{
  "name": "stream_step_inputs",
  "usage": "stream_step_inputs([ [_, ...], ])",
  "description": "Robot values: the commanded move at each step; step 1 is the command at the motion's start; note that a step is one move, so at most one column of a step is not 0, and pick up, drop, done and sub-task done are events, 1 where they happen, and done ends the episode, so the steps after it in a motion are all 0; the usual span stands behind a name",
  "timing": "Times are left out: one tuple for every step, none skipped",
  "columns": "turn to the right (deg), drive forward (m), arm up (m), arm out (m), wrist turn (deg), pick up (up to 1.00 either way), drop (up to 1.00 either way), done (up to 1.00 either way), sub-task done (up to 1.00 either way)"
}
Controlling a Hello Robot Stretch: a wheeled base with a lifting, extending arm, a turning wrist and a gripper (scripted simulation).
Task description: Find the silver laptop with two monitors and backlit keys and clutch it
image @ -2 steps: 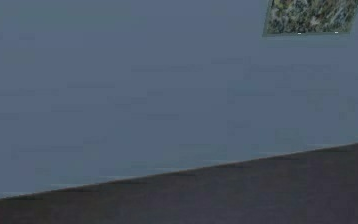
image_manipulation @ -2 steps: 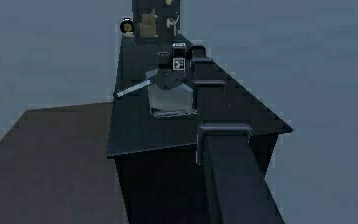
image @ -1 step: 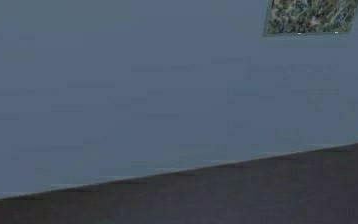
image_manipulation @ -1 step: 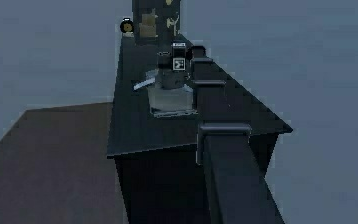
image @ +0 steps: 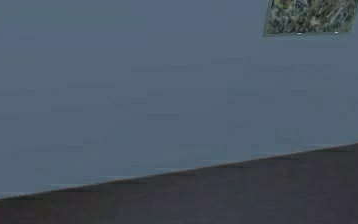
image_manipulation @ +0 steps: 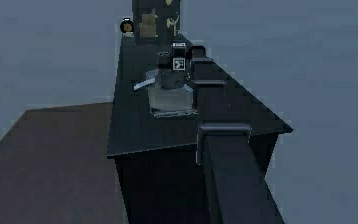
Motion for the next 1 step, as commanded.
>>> stream_step_inputs([
  [0.0, 0.0, 0.0, 0.0, 0.0, 0.0, 0.0, 1.0, 0.0],
])
